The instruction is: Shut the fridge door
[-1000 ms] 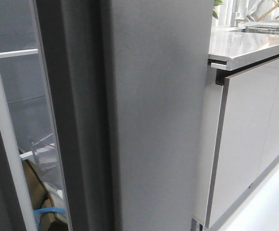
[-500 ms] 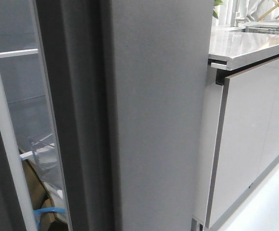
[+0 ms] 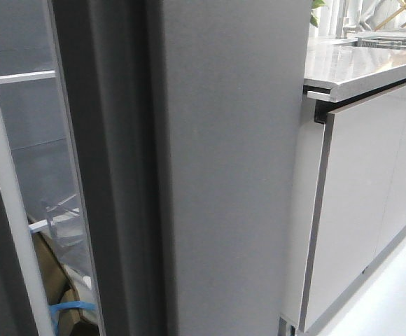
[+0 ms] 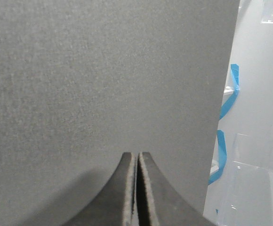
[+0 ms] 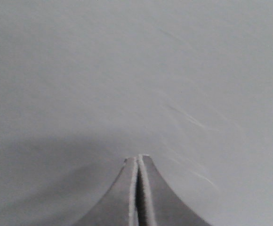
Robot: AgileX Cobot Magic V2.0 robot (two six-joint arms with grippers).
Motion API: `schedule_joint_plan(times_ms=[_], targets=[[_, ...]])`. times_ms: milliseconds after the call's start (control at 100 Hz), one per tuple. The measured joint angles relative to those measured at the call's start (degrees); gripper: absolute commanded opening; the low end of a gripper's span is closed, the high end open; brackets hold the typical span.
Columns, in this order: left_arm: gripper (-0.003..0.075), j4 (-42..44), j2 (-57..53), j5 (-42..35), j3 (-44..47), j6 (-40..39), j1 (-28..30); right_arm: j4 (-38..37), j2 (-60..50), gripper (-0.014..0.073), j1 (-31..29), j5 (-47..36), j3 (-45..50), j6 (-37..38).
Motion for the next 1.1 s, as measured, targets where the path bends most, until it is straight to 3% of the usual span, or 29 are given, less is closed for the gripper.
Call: schedule_joint_plan(times_ms=[490, 1100], targets=[[-0.0021, 0.0, 0.0, 0.0, 0.0, 0.0, 0.0, -0.4, 6.15, -0.0076, 5.69, -2.44, -6.48, 0.0], [-0.0021, 0.0, 0.0, 0.0, 0.0, 0.0, 0.0, -0.4, 16.15, -0.0076, 6.81, -17.38, -6.78, 0.0]])
